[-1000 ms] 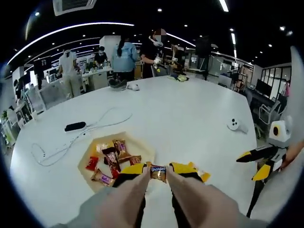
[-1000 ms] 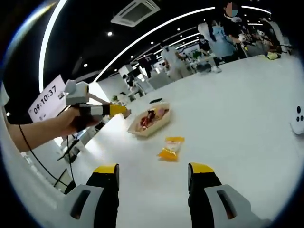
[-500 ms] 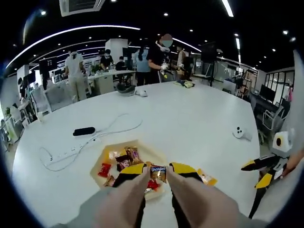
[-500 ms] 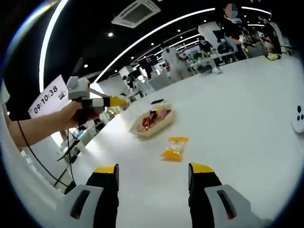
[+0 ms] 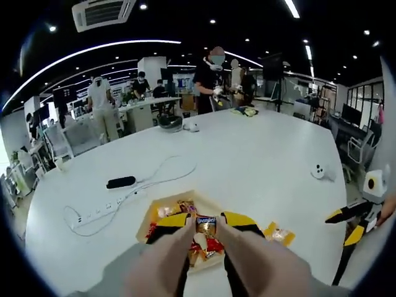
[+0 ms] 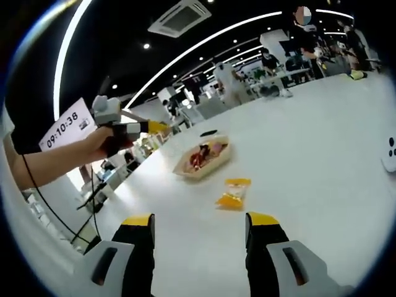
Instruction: Place the target food into the container with the food tongs after gripping and lifting it, then release it inside without dropping or visibly crushing the food.
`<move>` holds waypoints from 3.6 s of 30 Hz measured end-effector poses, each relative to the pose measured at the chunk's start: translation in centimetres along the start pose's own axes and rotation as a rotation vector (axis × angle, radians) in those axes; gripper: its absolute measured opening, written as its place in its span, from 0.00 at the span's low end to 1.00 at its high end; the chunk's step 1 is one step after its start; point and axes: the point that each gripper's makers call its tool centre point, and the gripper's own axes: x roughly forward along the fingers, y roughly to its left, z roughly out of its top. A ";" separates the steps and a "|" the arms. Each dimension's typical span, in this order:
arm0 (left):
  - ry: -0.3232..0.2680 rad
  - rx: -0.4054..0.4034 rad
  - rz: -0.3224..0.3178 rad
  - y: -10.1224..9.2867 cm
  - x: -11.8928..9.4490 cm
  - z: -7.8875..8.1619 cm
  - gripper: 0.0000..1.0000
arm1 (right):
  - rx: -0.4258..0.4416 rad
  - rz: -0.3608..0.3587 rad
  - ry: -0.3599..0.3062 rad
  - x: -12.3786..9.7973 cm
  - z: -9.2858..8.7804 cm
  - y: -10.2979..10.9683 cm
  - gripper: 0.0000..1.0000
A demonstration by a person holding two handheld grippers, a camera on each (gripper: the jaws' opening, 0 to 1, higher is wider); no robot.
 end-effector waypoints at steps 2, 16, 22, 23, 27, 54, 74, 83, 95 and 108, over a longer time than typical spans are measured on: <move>0.003 -0.008 0.001 0.4 0.2 0.2 0.17 | 0.000 0.002 -0.004 0.0 0.1 0.1 0.59; 0.024 0.060 0.043 4.3 2.1 1.7 0.18 | 0.016 -0.035 -0.029 -0.9 0.3 -0.5 0.59; 0.025 0.044 0.064 5.5 2.6 2.0 0.18 | 0.027 -0.043 -0.038 -0.9 0.4 -0.9 0.59; 0.028 0.045 0.066 5.6 2.6 2.0 0.18 | 0.027 -0.044 -0.038 -0.8 0.4 -0.9 0.59; 0.039 0.061 0.071 5.8 3.0 1.7 0.18 | 0.030 -0.049 -0.026 -0.8 0.1 -1.1 0.59; 0.006 -0.099 0.080 5.6 1.7 2.5 0.22 | 0.072 -0.074 -0.045 -1.4 0.2 -1.8 0.58; -0.067 -0.276 0.044 5.7 -4.1 -0.2 0.23 | -0.011 -0.005 0.000 2.6 1.9 3.0 0.61; -0.114 -0.326 -0.003 6.4 -4.5 -1.6 0.23 | -0.023 -0.063 0.066 1.7 1.6 3.7 0.61; -0.153 -0.324 -0.079 5.4 -4.4 -1.2 0.23 | 0.004 -0.102 -0.022 2.9 3.3 4.1 0.59; -0.145 -0.356 -0.094 3.2 -3.2 -2.2 0.24 | 0.044 -0.119 -0.057 2.5 2.9 3.7 0.60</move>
